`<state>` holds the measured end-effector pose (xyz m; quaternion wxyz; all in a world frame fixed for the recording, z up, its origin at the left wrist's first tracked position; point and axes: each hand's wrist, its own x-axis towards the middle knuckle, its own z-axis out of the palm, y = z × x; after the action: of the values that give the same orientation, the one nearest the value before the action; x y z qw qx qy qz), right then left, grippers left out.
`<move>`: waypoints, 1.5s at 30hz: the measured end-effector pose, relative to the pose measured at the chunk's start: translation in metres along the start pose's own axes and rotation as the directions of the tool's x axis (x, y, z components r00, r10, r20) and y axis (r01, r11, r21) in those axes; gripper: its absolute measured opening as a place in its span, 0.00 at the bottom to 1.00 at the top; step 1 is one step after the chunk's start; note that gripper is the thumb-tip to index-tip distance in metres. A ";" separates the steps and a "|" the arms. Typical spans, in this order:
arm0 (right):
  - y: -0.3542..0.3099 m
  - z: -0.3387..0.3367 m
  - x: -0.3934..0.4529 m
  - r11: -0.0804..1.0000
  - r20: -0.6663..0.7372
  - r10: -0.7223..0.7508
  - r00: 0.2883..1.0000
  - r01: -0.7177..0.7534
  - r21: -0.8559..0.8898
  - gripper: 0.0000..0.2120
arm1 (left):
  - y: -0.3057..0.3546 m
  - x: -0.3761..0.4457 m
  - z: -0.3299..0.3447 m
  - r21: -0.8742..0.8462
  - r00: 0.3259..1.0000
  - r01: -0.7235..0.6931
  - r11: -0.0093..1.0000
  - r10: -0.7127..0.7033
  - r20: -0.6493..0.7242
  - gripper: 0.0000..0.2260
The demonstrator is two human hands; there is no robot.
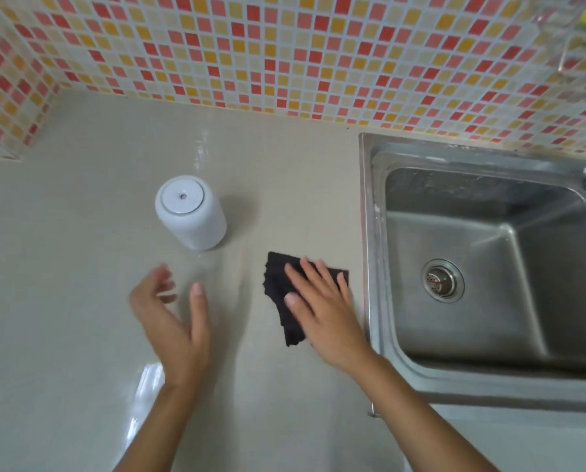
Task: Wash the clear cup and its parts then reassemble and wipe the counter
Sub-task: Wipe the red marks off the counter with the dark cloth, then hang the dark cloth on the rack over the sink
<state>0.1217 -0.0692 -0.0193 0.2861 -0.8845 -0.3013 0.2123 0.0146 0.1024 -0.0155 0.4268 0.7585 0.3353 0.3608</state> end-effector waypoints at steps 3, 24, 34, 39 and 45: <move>0.012 -0.029 0.010 0.961 -0.178 0.148 0.973 -0.098 0.260 0.20 | 0.015 -0.008 0.018 0.094 0.955 -0.149 0.984 0.119 0.271 0.13; 0.035 -0.125 -0.009 0.983 0.004 0.152 0.988 -0.152 0.107 0.06 | 0.078 0.049 0.114 0.299 0.275 -0.425 0.854 -0.193 0.942 0.13; 0.075 -0.264 -0.071 0.989 -0.383 0.004 0.924 0.054 0.140 0.06 | 0.237 0.023 0.148 0.141 0.357 -0.474 0.869 0.044 0.933 0.07; 0.104 -0.360 -0.099 0.985 -0.549 -0.011 0.836 0.104 0.138 0.07 | 0.326 0.012 0.189 0.011 0.381 -0.524 0.852 0.223 0.897 0.09; 0.129 -0.447 -0.118 0.964 -0.727 0.002 0.687 0.192 0.184 0.07 | 0.420 -0.005 0.227 -0.120 0.371 -0.587 0.801 0.397 0.839 0.04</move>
<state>0.3334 -0.3998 0.2564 0.4992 -0.8369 -0.1819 -0.1316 0.2857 -0.1661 0.2716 0.3261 0.9375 -0.1178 0.0312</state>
